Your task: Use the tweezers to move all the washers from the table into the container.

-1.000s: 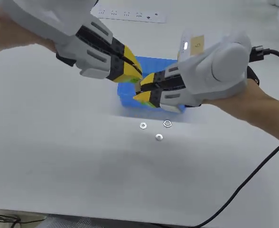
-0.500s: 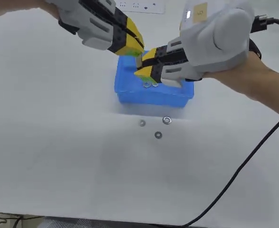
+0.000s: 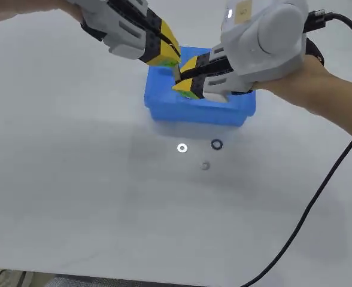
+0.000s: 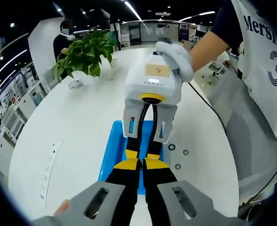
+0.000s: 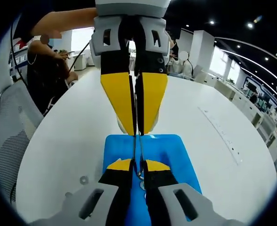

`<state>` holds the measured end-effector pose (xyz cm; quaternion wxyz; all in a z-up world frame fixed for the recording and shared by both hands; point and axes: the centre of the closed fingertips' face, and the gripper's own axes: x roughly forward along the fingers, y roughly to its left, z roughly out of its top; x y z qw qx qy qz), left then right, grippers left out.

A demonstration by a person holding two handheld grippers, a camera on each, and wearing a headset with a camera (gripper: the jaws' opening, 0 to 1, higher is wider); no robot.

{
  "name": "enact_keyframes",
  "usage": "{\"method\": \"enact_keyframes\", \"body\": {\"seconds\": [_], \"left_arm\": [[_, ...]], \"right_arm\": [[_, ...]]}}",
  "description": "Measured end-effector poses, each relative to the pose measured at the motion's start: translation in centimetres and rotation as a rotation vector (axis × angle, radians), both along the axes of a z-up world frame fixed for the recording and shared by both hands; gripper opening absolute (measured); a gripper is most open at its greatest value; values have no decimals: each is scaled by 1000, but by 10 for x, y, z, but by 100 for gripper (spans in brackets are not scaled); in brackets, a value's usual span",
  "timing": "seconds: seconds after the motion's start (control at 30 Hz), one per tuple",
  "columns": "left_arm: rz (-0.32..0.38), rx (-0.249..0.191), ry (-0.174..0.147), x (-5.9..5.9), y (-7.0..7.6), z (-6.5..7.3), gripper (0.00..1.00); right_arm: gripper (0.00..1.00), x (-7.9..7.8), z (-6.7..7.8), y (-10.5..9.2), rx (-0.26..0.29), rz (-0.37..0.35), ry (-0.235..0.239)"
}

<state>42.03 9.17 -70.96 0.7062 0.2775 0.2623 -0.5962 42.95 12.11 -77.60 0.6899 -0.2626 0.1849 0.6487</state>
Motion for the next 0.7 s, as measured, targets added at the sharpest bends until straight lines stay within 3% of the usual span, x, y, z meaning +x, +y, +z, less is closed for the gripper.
{"method": "enact_keyframes", "body": {"seconds": [0.13,0.37,0.7], "left_arm": [[-9,10,16,-2,-1,-8,6],[-10,9,21,-2,-3,-10,6],[-6,1,-20,-6,-4,7,6]], "right_arm": [[10,-2,-9,-1,-13,10,9],[10,-2,-10,-3,-15,7,12],[11,-3,6,-4,-7,6,-41]]}}
